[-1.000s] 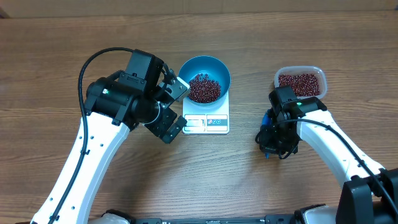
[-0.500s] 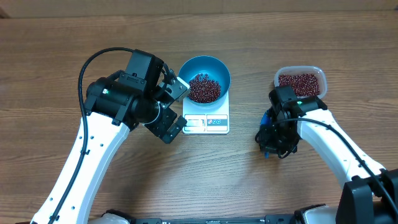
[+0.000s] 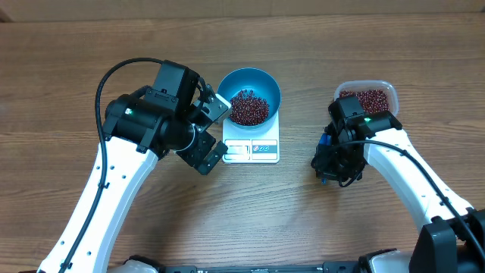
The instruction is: Scoop item into bowl and weigh 150g on scale
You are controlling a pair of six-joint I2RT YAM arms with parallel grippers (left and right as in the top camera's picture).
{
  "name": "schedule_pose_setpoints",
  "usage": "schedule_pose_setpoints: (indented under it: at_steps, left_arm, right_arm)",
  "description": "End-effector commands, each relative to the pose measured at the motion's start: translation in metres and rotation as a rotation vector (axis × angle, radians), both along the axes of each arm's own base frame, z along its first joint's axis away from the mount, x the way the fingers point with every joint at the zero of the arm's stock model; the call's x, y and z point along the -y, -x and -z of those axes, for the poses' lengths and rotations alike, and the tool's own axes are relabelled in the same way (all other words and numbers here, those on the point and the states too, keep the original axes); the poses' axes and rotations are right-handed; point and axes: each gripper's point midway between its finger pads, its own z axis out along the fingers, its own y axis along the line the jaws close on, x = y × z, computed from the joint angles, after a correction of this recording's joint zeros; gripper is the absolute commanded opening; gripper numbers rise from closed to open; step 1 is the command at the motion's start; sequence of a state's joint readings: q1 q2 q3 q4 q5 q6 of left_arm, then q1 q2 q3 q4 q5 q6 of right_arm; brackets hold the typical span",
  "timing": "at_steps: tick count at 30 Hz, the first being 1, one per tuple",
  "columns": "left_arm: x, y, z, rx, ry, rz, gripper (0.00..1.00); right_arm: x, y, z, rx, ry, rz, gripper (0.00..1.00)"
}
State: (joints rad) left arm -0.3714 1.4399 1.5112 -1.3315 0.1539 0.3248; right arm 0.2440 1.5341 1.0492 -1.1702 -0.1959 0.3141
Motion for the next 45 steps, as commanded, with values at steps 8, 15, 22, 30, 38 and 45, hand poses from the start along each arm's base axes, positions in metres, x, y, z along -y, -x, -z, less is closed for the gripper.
schedule_pose_setpoints:
  at_steps: [8,15,22,30,38,45]
  left_arm:
    - [0.0,0.002,-0.003,0.011,0.012,0.021,0.99]
    - [0.0,0.002,-0.003,0.011,0.012,0.021,1.0]
    - [0.0,0.002,-0.003,0.011,0.012,0.021,1.0]
    - [0.0,0.002,-0.003,0.011,0.012,0.021,1.0]
    - [0.0,0.002,-0.003,0.011,0.012,0.021,1.0]
    - [0.0,0.002,-0.003,0.011,0.012,0.021,0.99]
  right_arm:
    - [0.0,-0.013,-0.014,0.062,0.005,-0.001,0.11]
    - [-0.003,-0.023,-0.023,0.096,-0.004,-0.001,0.1]
    - [-0.002,-0.023,-0.023,0.096,0.001,-0.001,0.04]
    - [-0.007,-0.04,-0.035,0.165,-0.018,-0.006,0.04]
    - [-0.014,-0.077,-0.084,0.321,-0.044,-0.026,0.04]
    - [-0.002,-0.101,-0.113,0.435,0.035,-0.007,0.04]
